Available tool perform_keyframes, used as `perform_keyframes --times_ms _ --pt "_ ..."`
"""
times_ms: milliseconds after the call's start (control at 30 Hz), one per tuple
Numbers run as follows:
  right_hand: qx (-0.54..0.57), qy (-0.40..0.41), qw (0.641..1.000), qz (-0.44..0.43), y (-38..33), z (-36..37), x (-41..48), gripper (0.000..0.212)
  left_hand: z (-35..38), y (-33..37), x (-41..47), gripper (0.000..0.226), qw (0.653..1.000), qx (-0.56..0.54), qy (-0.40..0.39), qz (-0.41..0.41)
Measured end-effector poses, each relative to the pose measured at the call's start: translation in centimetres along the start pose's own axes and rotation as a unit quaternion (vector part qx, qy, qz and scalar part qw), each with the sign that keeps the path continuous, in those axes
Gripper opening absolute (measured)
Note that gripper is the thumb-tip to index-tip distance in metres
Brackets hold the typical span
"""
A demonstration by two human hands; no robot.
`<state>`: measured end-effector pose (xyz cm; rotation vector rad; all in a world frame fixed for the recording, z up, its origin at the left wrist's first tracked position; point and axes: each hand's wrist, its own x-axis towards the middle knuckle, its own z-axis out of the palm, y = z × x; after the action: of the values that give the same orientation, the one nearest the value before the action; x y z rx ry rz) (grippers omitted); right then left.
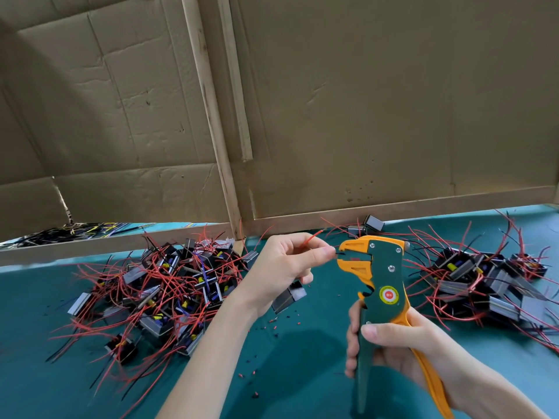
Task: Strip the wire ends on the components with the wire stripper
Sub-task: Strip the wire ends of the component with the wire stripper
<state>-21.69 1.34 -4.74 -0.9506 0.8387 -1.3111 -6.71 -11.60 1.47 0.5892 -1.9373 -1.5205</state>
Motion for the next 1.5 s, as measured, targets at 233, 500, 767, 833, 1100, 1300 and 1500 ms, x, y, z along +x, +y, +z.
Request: perform_keyframes --times_ms 233,500,767,833,1100,1300,1500 --pt "-0.008 0.001 1.000 -0.009 -0.1 0.1 -0.1 0.021 0.0 0.2 -0.1 0.023 1.000 0.021 -0.019 -0.001" --pt "-0.018 0.001 1.000 -0.006 0.0 0.0 -0.1 0.022 0.1 0.3 -0.2 0.020 1.000 0.008 -0.027 0.003" --pt "-0.029 -0.013 0.999 -0.007 0.0 -0.2 0.0 0.040 -0.2 0.3 -0.1 0.019 0.998 0.042 -0.038 0.004" --pt "-0.034 -0.013 0.999 -0.006 0.1 -0.2 0.0 0.039 -0.4 0.2 -0.1 0.019 0.998 0.046 -0.042 0.002" --pt "-0.075 0.017 0.997 -0.002 0.3 0.3 -0.4 0.041 -1.4 0.2 -0.3 0.012 0.996 0.053 -0.076 0.010" --pt "-0.080 0.050 0.995 -0.017 0.5 1.1 -0.5 0.047 -1.4 -0.1 -0.3 0.010 0.995 0.007 -0.101 -0.012" --pt "-0.106 0.104 0.988 -0.033 0.7 1.7 -0.6 0.041 -1.4 -0.3 -0.1 0.022 0.971 -0.201 -0.124 -0.045"
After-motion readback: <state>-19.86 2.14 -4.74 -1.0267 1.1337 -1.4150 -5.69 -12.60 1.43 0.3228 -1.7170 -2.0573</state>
